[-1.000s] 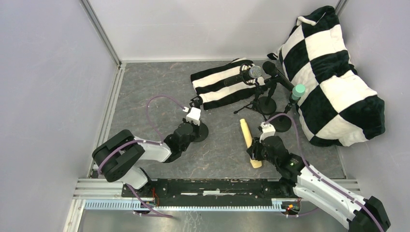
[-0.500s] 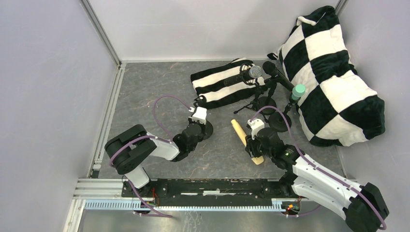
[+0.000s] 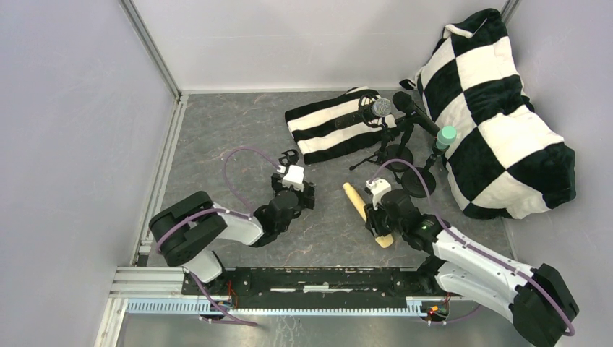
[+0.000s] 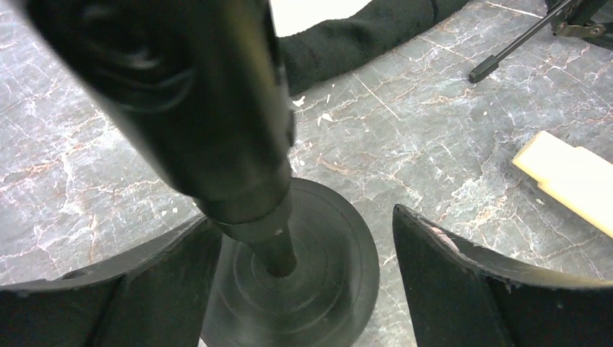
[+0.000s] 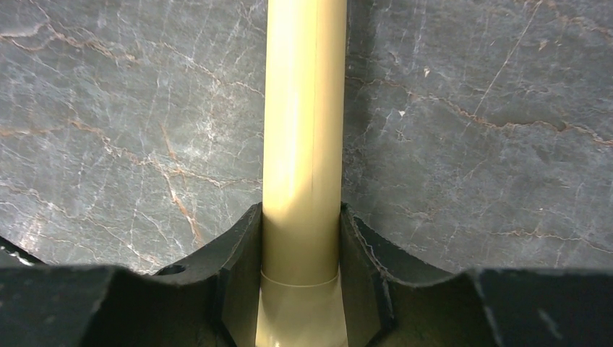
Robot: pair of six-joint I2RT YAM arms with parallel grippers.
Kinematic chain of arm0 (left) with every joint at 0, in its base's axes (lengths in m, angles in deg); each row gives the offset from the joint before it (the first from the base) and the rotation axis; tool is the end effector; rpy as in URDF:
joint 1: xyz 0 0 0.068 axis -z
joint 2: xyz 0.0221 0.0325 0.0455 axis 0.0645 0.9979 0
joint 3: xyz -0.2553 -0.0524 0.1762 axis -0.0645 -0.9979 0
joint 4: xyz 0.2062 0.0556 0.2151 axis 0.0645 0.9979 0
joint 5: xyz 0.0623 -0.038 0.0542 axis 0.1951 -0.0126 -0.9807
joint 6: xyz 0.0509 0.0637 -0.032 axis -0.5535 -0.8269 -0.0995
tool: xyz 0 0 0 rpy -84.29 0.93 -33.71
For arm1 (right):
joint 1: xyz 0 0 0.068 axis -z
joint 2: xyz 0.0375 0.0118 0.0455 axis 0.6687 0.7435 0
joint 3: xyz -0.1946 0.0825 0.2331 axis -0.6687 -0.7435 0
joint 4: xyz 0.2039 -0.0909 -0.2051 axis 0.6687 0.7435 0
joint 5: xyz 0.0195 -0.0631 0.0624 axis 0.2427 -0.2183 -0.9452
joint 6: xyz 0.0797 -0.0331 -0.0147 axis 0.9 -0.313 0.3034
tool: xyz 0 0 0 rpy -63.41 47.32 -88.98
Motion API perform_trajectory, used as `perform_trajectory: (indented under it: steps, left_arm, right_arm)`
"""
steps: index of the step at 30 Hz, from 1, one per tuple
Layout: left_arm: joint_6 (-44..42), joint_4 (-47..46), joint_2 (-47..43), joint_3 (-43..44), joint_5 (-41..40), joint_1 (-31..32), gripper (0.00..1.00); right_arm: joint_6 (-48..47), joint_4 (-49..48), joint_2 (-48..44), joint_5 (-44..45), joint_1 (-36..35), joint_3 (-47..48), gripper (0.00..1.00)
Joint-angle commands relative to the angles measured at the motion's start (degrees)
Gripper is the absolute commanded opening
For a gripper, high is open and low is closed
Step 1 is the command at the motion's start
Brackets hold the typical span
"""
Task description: Attach the microphones to the stand
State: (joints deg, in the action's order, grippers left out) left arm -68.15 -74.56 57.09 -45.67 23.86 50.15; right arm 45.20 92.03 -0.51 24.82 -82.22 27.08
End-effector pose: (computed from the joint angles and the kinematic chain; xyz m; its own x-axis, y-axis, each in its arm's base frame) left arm 0.2297 -0.2379 0.1357 -0.2323 0.0505 -0.9713 0.2892 0.9571 -0.0194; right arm 0.1613 0.1309 0.1536 -0.6675 -0.2718 -0.6932 -0.4781 0.8702 0.1191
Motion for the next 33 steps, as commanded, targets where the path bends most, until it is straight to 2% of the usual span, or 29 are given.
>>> perform_trajectory:
  steps: [1,5,10,15,21,26,33]
  left_arm:
    - [4.7,4.5,-4.9,-1.1,1.0,0.2,0.95]
    - [7.8,8.9,-10.6,-4.1,1.9,1.2,0.98]
    - [12.1,13.6,-19.1,-8.8,1.9,2.0,1.0]
    - [14.1,18.6,-27.2,-11.5,1.8,2.2,1.0]
    - [14.9,24.7,-37.1,-12.0,-0.5,2.2,1.0]
    - [12.0,29.0,-43.1,-10.2,-3.9,2.2,1.0]
    - [7.9,36.4,-46.9,-4.6,-5.5,2.1,1.0]
  right_arm:
    - [-1.6,-1.0,2.4,-1.1,-0.1,3.3,0.04]
    - [-2.8,0.5,4.8,-0.8,-0.2,4.9,0.06]
    - [-4.9,3.8,8.3,-0.2,-0.2,8.1,0.18]
    - [-6.7,5.9,12.1,0.6,-0.1,10.2,0.37]
    - [-8.1,6.7,16.6,0.4,-0.1,10.9,0.49]
    - [-8.4,6.4,18.2,0.2,-0.1,10.8,0.52]
    - [-9.4,6.8,20.3,0.2,-0.2,11.1,0.55]
